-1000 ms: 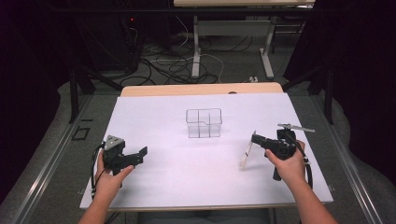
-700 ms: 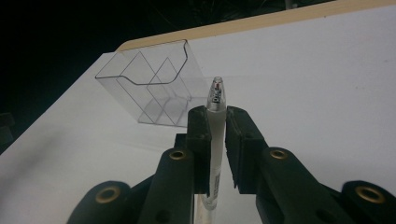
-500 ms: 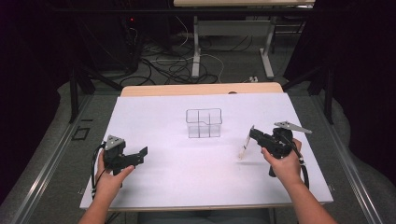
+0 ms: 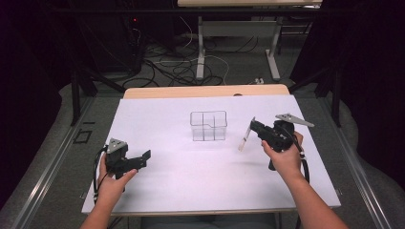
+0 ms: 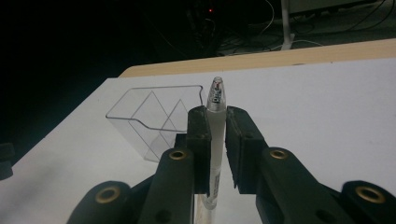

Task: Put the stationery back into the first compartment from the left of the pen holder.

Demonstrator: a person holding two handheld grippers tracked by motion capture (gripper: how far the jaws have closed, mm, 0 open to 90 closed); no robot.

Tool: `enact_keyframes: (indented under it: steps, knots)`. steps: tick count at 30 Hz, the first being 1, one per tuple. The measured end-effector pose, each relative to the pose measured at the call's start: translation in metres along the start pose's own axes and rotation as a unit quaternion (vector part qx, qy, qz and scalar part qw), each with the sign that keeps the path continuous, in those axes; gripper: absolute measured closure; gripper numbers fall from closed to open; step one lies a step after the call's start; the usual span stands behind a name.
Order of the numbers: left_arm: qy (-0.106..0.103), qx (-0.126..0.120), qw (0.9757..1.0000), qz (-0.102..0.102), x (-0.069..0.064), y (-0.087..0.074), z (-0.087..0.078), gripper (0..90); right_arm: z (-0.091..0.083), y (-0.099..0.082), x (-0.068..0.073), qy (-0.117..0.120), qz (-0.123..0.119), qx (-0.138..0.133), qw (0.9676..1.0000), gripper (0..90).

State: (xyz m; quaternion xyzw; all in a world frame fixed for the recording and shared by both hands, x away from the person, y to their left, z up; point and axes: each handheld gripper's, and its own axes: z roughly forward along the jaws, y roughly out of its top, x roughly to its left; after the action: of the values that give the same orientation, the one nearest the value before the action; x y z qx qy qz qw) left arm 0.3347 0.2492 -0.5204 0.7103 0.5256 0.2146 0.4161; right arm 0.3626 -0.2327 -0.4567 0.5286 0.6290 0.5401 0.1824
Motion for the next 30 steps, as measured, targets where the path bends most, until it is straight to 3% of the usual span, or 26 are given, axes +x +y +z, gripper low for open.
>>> enact_keyframes:
  steps: [7,18,30]
  knots:
    - [0.000,0.001,1.0000,0.000,0.000,0.000,0.000,5.6,0.005,0.019,0.011,0.006,-0.014,-0.011,0.9998,80.2]
    - [0.000,0.000,1.0000,0.000,0.000,0.000,0.001,5.6,0.010,0.052,0.028,0.016,-0.017,-0.023,0.9994,80.1]
    - [-0.001,0.000,1.0000,-0.003,0.001,0.000,0.000,5.6,0.022,0.071,0.045,0.021,-0.030,-0.028,0.9990,80.2]
